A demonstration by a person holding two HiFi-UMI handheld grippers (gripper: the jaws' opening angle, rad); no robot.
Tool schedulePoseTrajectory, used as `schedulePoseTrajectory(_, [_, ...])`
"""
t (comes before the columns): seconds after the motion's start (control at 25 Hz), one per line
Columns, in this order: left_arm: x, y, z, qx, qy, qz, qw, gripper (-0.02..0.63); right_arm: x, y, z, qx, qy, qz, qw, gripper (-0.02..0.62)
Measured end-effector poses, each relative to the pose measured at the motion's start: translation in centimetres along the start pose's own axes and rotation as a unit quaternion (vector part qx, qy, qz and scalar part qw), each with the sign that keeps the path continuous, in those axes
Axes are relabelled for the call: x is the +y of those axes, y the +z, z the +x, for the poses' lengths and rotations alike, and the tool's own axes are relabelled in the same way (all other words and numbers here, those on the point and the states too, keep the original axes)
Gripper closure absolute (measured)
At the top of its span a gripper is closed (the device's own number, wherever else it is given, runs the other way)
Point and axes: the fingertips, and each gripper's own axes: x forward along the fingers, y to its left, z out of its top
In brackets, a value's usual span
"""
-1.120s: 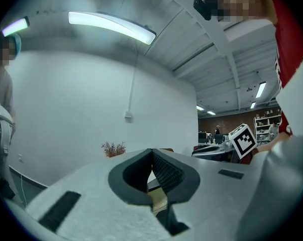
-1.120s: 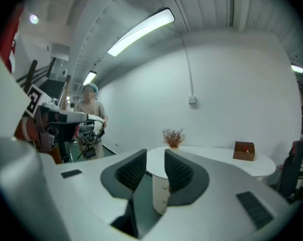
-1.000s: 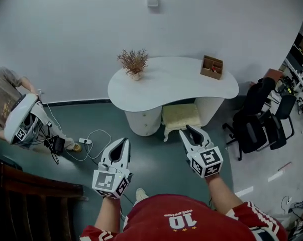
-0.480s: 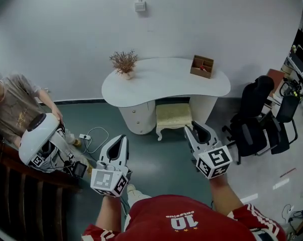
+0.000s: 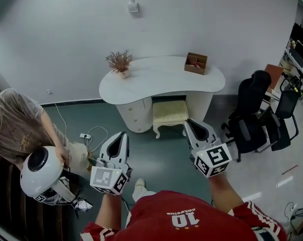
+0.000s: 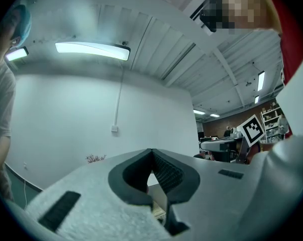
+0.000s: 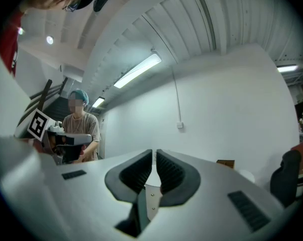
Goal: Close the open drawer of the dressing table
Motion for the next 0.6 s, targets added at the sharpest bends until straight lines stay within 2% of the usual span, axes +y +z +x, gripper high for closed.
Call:
schedulePoseTrajectory(0.2, [-1.1,-0.2,0.2,-0.001,0.0,0.004,1.0,0.606,-0.3,0.1,-1.2,-0.003,0.004,0.012,1.0,0.59])
schedulePoseTrajectory(0.32, [-2.0,-0.5,-0.1,0.003,-0.006,0.017,0.9998,0.606,-0.6,0.2,-1.7,-0.007,-0.001,0.02,1.0,0.592])
schedulePoseTrajectory(0.52, [-2.1,-0.7,-0.7,0.006,-0.004,0.016,0.9999,0.606,-0.4,0.6,-2.3,-0.014,-0.003,0.017,1.0,0.592])
schedulePoseTrajectory(0.6, [-2.4,-0.8,-0.8,0.011,-0.004,0.029,0.9995,0.606,-0.2,0.7,-2.5,-0.017,-0.005,0.021,1.0,0.592])
